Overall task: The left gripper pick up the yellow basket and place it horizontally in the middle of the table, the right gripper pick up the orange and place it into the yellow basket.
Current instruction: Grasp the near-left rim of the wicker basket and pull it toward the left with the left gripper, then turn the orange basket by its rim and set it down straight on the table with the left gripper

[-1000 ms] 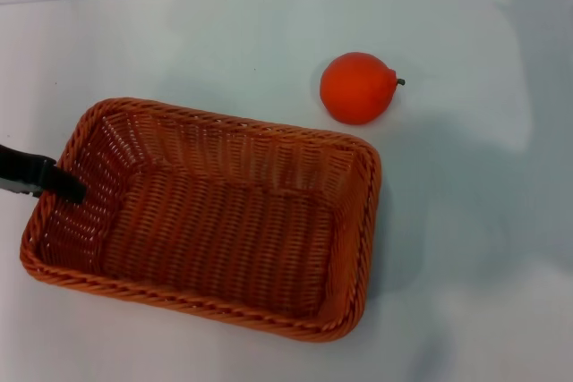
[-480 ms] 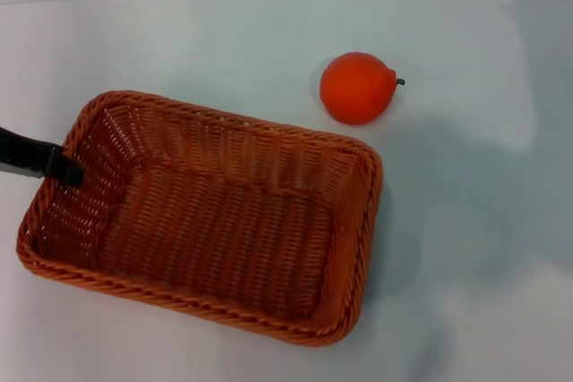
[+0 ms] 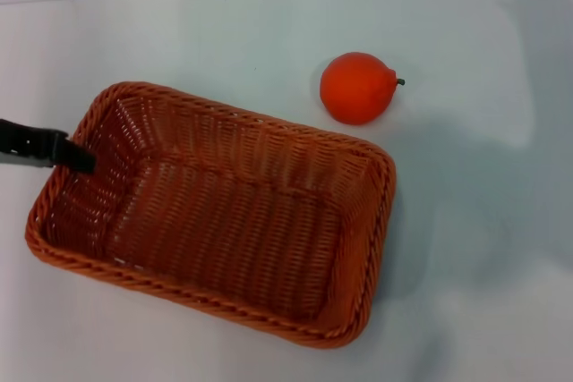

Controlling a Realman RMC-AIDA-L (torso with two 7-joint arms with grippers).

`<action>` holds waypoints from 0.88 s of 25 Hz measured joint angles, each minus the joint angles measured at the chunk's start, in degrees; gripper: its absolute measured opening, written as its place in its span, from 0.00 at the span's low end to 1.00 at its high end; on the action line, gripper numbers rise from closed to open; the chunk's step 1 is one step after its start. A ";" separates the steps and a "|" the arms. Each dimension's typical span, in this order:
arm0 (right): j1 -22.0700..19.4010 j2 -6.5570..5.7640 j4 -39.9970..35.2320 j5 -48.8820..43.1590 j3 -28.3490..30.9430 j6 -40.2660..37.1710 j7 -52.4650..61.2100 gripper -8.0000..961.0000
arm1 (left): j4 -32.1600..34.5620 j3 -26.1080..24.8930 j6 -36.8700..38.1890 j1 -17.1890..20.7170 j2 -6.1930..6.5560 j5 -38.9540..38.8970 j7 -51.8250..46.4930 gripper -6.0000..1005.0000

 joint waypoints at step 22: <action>0.16 -0.95 0.00 0.00 0.00 2.38 -0.50 0.98 | -7.03 -16.74 -8.95 6.89 0.50 -15.83 -0.26 0.17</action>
